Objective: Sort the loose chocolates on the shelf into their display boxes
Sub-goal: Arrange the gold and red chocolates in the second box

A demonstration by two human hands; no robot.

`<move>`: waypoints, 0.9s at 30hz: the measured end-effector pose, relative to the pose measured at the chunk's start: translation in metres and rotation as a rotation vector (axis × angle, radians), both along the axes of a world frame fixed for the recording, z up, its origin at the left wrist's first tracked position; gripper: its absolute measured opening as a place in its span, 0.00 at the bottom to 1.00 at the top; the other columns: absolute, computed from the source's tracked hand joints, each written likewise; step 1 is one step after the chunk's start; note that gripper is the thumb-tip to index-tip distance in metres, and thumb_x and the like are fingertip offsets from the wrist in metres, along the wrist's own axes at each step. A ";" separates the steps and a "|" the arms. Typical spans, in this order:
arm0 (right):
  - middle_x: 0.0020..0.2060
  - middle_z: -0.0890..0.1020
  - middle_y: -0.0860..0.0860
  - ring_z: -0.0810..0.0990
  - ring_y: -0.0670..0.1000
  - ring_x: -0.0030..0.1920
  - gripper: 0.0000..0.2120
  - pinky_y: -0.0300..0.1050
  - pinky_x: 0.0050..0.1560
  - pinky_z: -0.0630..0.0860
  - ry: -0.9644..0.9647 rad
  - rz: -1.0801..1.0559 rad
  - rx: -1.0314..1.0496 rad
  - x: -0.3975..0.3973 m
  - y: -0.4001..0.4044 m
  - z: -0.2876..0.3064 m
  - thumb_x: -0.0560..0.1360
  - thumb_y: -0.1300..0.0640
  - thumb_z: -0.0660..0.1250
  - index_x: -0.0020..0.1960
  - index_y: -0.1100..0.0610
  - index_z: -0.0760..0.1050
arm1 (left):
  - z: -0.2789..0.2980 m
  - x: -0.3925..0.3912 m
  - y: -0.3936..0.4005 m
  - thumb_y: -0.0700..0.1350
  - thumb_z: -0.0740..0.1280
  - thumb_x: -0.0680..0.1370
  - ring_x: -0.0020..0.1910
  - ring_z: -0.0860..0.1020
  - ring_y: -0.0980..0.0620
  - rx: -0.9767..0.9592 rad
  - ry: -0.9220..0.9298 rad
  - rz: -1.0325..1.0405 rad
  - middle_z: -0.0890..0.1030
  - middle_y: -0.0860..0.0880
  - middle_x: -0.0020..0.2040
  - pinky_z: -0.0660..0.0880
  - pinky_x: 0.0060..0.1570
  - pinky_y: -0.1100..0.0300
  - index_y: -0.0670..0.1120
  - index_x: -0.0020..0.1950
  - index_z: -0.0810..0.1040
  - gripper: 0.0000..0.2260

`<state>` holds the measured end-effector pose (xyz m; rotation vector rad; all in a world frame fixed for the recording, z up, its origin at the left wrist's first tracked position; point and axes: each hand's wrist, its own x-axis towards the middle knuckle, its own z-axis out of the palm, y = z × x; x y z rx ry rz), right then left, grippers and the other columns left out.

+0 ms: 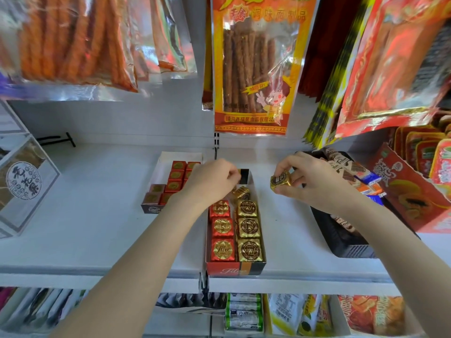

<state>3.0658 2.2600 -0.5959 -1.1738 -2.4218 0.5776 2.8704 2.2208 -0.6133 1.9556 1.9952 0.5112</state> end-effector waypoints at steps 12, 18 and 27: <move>0.49 0.75 0.51 0.79 0.50 0.43 0.09 0.37 0.42 0.75 -0.029 0.003 0.020 -0.003 -0.001 0.000 0.68 0.54 0.72 0.46 0.50 0.74 | -0.007 0.001 0.000 0.51 0.59 0.78 0.57 0.73 0.50 -0.083 0.144 -0.103 0.79 0.55 0.56 0.60 0.59 0.52 0.54 0.54 0.80 0.11; 0.48 0.77 0.48 0.79 0.48 0.45 0.11 0.32 0.44 0.74 0.083 0.023 -0.047 -0.006 -0.001 0.001 0.68 0.57 0.72 0.48 0.52 0.74 | -0.002 -0.003 -0.002 0.42 0.58 0.79 0.55 0.77 0.50 -0.048 0.032 -0.058 0.82 0.50 0.53 0.66 0.65 0.47 0.49 0.53 0.80 0.12; 0.42 0.78 0.45 0.78 0.46 0.45 0.16 0.35 0.44 0.75 0.169 0.047 0.015 -0.027 -0.006 0.002 0.66 0.58 0.75 0.47 0.53 0.70 | 0.007 -0.004 -0.021 0.38 0.57 0.78 0.59 0.75 0.53 -0.021 -0.050 -0.100 0.79 0.51 0.59 0.70 0.63 0.57 0.49 0.61 0.76 0.15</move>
